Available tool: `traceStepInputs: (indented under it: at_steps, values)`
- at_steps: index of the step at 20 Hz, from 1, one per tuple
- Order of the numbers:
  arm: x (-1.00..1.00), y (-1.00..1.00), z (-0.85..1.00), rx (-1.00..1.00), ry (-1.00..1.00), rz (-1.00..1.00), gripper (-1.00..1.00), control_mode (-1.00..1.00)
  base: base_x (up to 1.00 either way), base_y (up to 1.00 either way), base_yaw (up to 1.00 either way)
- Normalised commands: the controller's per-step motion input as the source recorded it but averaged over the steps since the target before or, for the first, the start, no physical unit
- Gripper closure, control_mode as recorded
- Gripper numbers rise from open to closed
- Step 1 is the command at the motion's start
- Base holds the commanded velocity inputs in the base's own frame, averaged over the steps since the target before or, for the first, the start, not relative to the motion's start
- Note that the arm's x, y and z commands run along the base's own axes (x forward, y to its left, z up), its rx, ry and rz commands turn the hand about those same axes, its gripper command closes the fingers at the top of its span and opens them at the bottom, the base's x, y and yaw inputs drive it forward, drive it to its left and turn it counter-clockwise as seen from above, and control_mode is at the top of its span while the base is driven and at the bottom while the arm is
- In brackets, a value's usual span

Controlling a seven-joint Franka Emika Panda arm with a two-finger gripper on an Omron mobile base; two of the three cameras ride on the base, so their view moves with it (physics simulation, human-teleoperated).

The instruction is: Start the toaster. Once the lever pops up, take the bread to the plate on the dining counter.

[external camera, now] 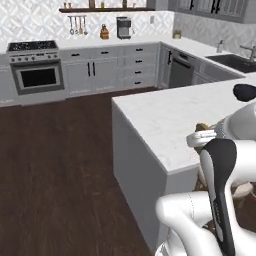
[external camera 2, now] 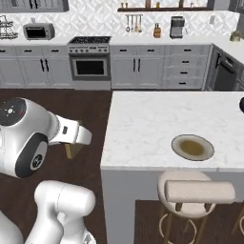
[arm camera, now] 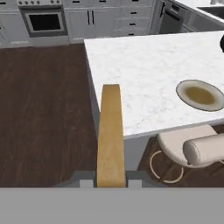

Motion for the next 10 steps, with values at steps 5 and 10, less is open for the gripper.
traceStepInputs:
  at_steps: [5,10]
  values:
    - [0.0,0.0,0.0,0.0,0.0,0.0,1.0,1.0,-0.42,-0.72,0.5]
    - [0.0,0.0,0.0,0.0,0.0,0.0,1.0,1.0,-0.73,-0.37,0.22]
